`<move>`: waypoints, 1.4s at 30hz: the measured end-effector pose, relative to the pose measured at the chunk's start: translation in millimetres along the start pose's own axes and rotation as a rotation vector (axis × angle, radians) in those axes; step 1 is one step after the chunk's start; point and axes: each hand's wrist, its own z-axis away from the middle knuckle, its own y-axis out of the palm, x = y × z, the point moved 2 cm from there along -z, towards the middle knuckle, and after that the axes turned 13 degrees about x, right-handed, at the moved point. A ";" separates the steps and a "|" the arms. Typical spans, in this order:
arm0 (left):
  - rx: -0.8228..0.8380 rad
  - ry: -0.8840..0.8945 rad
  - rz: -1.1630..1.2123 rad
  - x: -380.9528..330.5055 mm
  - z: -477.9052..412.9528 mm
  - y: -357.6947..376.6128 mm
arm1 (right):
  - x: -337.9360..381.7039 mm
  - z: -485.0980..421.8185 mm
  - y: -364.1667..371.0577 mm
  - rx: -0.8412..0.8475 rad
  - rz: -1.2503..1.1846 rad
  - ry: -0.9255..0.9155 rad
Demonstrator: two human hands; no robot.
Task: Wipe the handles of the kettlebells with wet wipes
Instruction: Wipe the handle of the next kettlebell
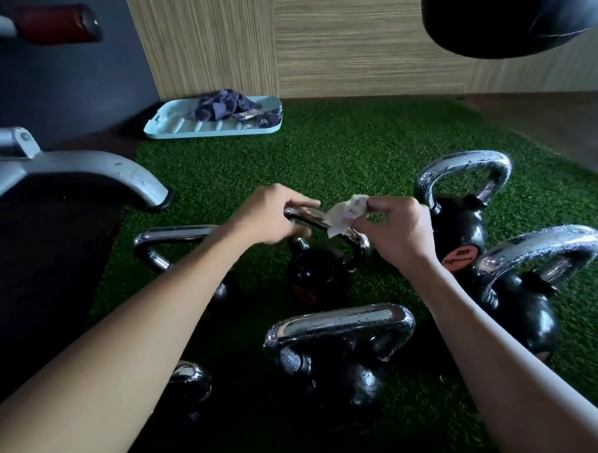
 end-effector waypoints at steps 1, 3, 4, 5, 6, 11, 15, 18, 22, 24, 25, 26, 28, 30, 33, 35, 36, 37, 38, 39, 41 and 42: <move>0.012 0.025 -0.210 0.5 -8.4 -4.7 | -3.9 1.0 -0.2 -0.026 -0.010 0.058; 0.108 0.012 -0.460 4.5 -25.3 -8.9 | -11.2 4.0 0.1 -0.065 0.002 0.146; 0.150 -0.004 -0.528 5.0 -30.6 -10.8 | -14.2 5.5 0.4 -0.066 0.017 0.176; 0.178 -0.006 -0.564 4.1 -32.9 -12.7 | -15.9 6.5 1.3 -0.052 0.028 0.203; 0.193 0.009 -0.576 1.2 -31.9 -15.0 | -17.1 7.7 2.5 -0.033 0.034 0.226; 0.085 0.067 -0.619 1.6 -29.8 -17.1 | -15.0 8.9 5.9 -0.017 0.112 0.232; -0.046 0.024 -0.646 11.9 -16.9 -5.8 | -11.0 5.3 5.4 -0.020 0.180 0.210; -0.133 -0.078 -0.643 10.3 -5.9 7.2 | -13.1 1.1 5.5 -0.026 0.225 0.191; -0.218 -0.355 -0.682 -1.1 7.3 32.8 | -27.9 -10.1 3.6 -0.038 0.110 0.291; -0.213 -0.449 -0.652 -13.0 12.8 40.3 | -35.0 -15.6 0.8 -0.031 0.029 0.365; -0.216 -0.471 -0.633 -18.1 15.6 43.3 | -38.0 -18.7 0.9 -0.010 -0.009 0.393; -0.221 -0.478 -0.613 -23.1 17.6 45.0 | -40.0 -22.0 1.4 0.015 -0.038 0.409; -0.213 -0.459 -0.608 -23.6 19.8 43.8 | -43.6 -27.7 5.1 0.049 -0.068 0.435; -0.172 -0.388 -0.550 -11.1 21.0 33.0 | -46.7 -32.3 10.9 0.076 -0.111 0.450; 0.012 -0.189 -0.370 7.4 25.6 8.6 | -47.6 -37.9 20.2 0.120 -0.157 0.423; 0.127 -0.128 -0.341 10.5 25.7 -0.5 | -46.7 -43.8 26.1 0.131 -0.139 0.414; 0.153 -0.115 -0.349 10.3 24.9 -2.5 | -46.1 -46.5 29.5 0.134 -0.127 0.420; 0.165 -0.108 -0.350 10.9 22.7 -3.6 | -46.3 -48.9 33.1 0.138 -0.108 0.432; 0.176 -0.107 -0.343 12.0 21.2 -4.5 | -46.9 -50.3 36.5 0.149 -0.088 0.440; 0.187 -0.106 -0.328 14.3 20.1 -4.8 | -47.7 -51.7 40.5 0.165 -0.085 0.441; 0.203 -0.112 -0.288 21.2 19.5 -3.6 | -50.5 -52.6 49.2 0.199 -0.128 0.424; 0.200 -0.116 -0.276 23.9 19.8 -2.7 | -52.7 -53.0 54.1 0.218 -0.140 0.406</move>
